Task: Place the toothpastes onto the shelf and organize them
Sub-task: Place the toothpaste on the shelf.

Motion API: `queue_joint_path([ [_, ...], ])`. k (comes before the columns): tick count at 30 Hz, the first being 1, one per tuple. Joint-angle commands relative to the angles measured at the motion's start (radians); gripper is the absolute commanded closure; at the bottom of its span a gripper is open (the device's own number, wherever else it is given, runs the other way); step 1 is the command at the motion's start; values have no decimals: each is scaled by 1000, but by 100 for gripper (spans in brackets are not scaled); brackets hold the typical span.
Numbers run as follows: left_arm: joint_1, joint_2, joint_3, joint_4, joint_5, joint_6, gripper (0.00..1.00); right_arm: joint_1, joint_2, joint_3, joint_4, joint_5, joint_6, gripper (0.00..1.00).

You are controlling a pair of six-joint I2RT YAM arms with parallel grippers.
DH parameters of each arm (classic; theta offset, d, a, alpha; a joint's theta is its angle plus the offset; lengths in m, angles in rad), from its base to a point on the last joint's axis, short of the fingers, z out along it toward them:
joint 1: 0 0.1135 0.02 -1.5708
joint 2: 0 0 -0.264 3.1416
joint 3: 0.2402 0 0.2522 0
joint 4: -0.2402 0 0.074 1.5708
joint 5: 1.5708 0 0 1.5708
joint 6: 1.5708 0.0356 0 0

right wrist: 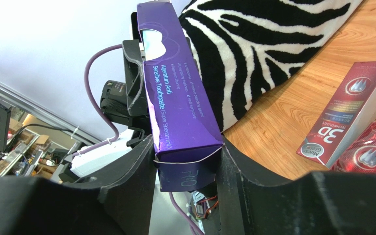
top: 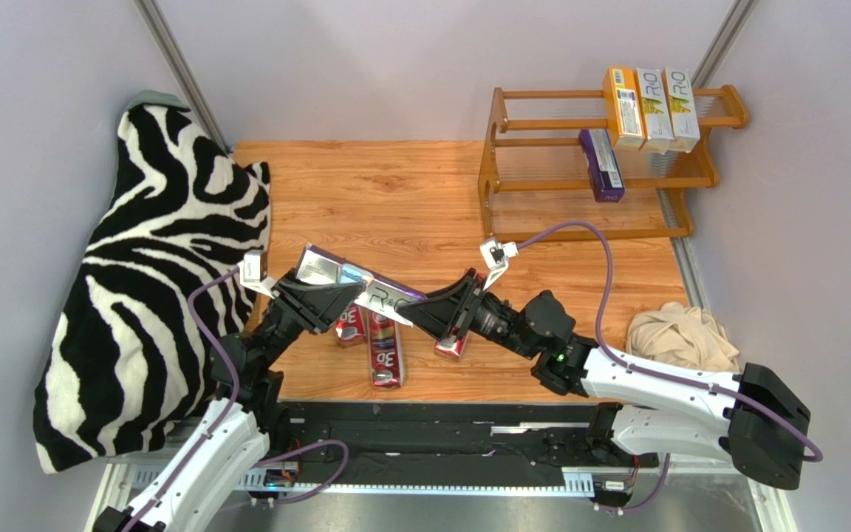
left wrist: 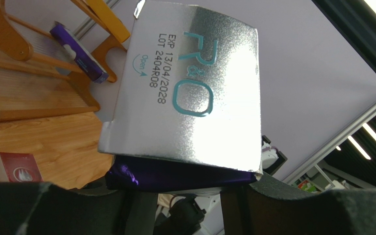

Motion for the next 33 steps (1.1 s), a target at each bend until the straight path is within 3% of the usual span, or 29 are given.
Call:
queue_joint_path([
  [1,1,-8,27,35,-2,9,64,8,17,65,48,-39,-23,60],
  [5,1,-10,29,30,-2,14,60,8,16,60,41,-40,-16,73],
  [9,1,-16,32,-2,17,31,12,9,-6,48,24,-22,-15,76],
  [12,1,-28,39,-61,21,55,5,8,-26,45,-15,-2,-15,78],
  [16,1,-60,78,-204,41,127,3,6,-49,45,-84,35,-7,79],
  [24,1,-164,193,-672,41,405,2,-38,-119,-5,-193,133,66,82],
  [33,1,-189,208,-727,69,474,1,-208,-360,-119,-419,195,128,83],
])
